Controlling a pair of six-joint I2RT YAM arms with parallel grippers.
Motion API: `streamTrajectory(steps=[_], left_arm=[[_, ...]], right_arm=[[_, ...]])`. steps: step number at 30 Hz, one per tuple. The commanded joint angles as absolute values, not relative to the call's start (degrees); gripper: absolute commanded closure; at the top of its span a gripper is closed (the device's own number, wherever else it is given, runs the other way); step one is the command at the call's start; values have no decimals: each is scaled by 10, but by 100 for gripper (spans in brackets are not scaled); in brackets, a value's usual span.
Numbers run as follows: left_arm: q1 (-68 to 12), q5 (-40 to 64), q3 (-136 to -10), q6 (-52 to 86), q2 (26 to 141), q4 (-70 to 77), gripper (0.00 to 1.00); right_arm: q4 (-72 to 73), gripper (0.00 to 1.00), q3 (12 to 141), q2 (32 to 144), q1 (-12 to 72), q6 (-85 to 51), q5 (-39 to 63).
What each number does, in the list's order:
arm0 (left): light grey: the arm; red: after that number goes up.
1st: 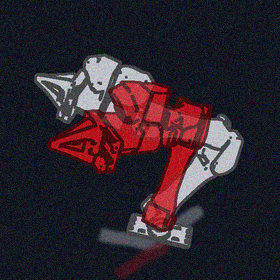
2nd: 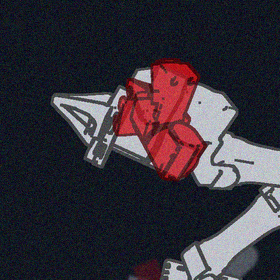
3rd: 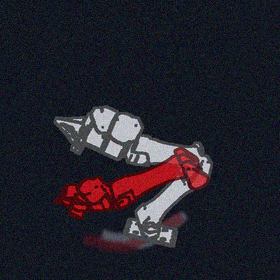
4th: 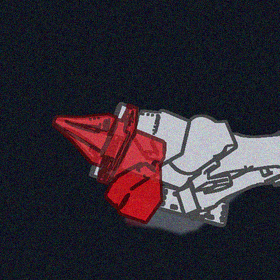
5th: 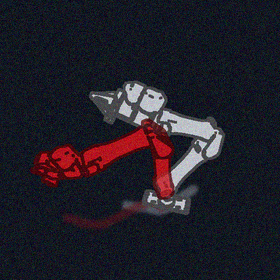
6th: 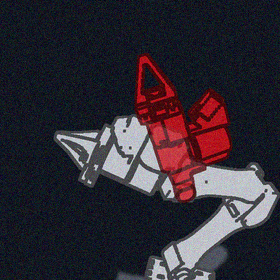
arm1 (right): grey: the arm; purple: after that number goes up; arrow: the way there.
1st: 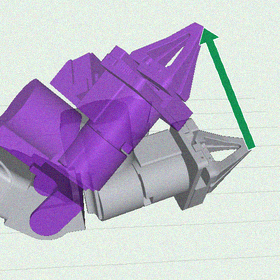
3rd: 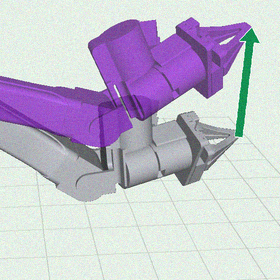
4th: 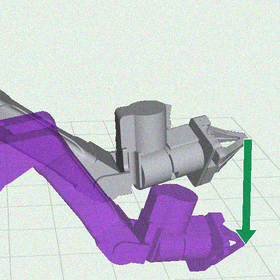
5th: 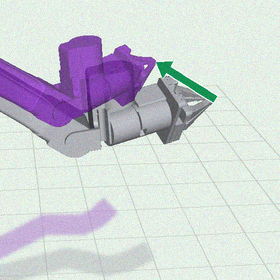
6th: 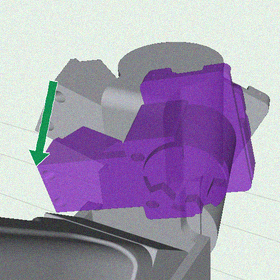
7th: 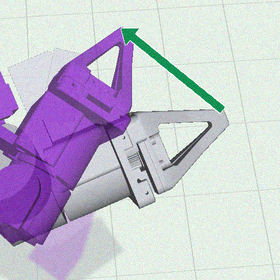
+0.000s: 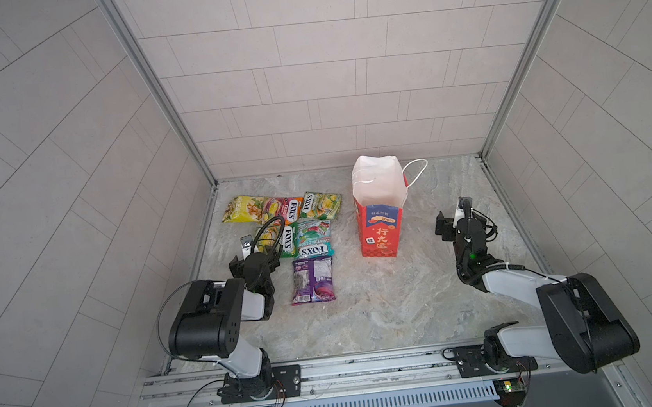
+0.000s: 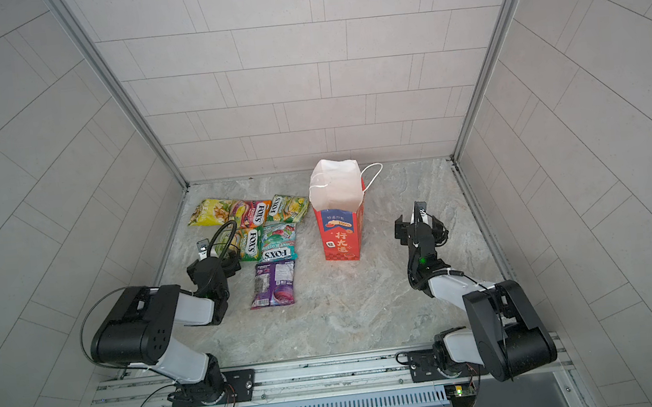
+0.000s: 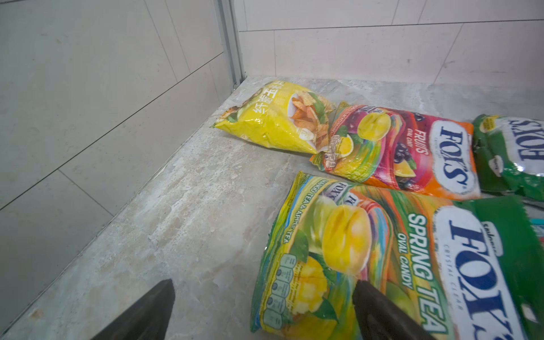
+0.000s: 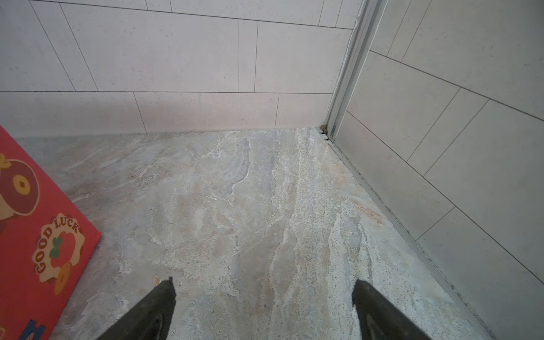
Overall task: Take the snacks out of the paper bag
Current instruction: Reset both arms
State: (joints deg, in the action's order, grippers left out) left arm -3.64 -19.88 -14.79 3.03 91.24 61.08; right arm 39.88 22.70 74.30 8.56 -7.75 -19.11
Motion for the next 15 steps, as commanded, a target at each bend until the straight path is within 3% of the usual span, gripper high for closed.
streamTrajectory(steps=[1,7,15], left_arm=[[-42,-181,-146,19,909,672,0],[-38,-193,-222,24,911,540,0],[-38,-192,-221,25,911,541,0]], right_arm=[[416,5,225,733,83,-73,-173],[452,2,228,759,75,-88,-180],[453,2,234,764,62,-90,-140]])
